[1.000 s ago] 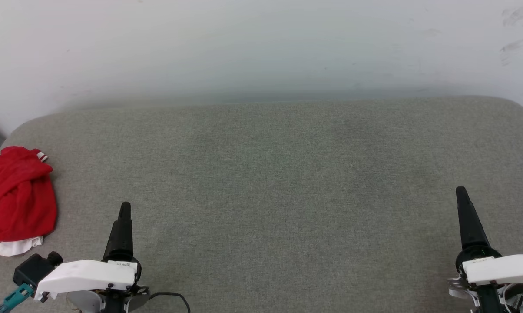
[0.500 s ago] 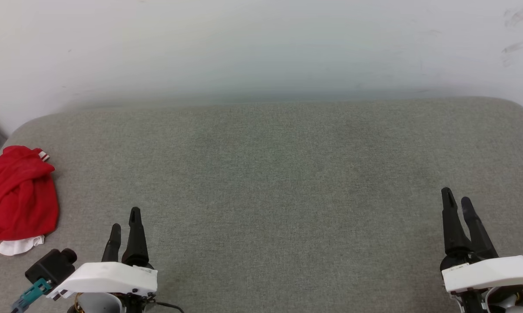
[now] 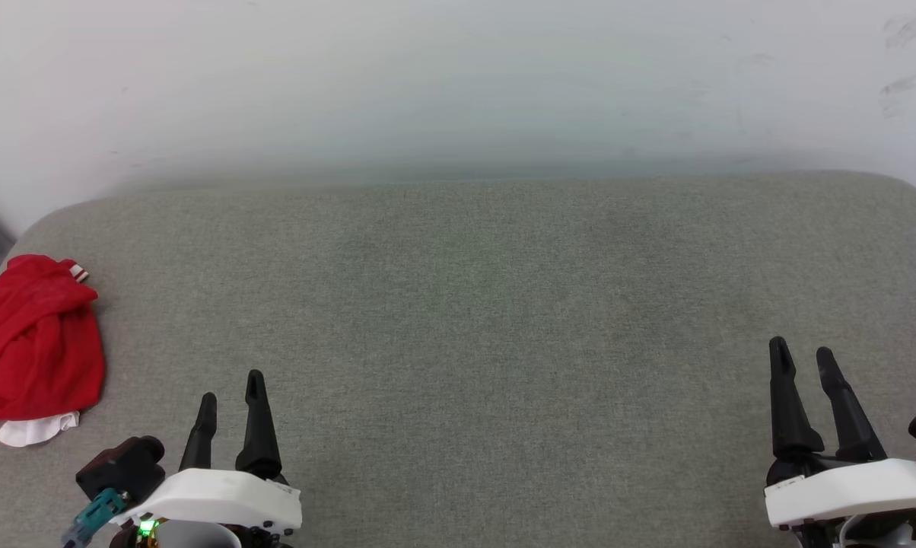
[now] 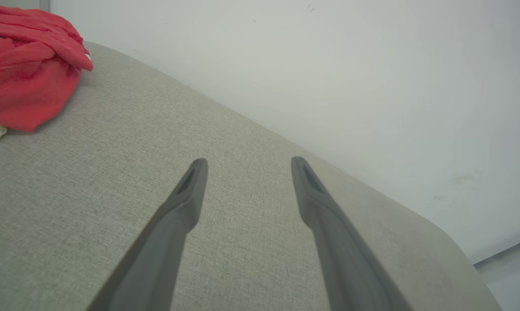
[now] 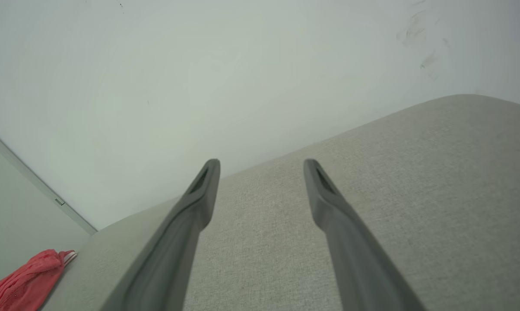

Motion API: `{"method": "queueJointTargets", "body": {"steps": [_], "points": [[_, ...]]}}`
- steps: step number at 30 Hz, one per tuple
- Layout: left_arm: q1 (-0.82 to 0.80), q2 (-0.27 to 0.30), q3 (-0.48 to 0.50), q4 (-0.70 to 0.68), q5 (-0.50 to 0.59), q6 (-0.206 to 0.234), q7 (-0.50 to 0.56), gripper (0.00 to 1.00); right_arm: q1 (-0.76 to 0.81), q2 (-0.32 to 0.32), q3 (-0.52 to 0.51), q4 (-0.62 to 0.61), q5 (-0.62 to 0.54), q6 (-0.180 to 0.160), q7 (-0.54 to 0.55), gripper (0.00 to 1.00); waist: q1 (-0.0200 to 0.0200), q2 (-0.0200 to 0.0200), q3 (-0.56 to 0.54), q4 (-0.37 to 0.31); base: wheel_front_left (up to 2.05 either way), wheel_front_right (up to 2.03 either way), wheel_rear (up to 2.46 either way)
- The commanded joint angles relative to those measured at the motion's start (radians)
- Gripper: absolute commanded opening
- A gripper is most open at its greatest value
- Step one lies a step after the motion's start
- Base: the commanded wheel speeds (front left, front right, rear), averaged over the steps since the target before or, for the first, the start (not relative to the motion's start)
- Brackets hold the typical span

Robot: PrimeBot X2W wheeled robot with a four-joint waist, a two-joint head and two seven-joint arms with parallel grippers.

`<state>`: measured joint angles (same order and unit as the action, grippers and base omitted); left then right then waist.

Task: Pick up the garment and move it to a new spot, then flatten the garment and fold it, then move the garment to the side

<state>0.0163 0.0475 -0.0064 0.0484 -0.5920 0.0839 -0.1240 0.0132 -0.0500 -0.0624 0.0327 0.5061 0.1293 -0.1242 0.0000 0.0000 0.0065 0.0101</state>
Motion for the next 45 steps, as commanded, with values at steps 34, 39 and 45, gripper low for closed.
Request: {"method": "queueJointTargets", "body": {"steps": [34,39,45], "points": [[0.037,0.015,-0.059,-0.047,0.346,-0.020,-0.089,1.00,0.050,-0.001,0.014,-0.051,-0.322,0.002,-0.089,1.00,0.0000,0.0000,-0.003,0.015,0.00,0.00,0.00],[0.044,0.013,-0.059,-0.048,0.380,-0.032,-0.099,1.00,0.056,-0.001,0.018,-0.059,-0.350,0.002,-0.099,1.00,0.0000,0.0000,-0.002,0.015,0.00,0.00,0.00],[0.048,0.009,-0.057,-0.035,0.422,-0.047,-0.111,1.00,0.064,-0.001,0.023,-0.065,-0.384,0.002,-0.110,1.00,0.0000,0.0000,0.000,0.014,0.00,0.00,0.00]]}}
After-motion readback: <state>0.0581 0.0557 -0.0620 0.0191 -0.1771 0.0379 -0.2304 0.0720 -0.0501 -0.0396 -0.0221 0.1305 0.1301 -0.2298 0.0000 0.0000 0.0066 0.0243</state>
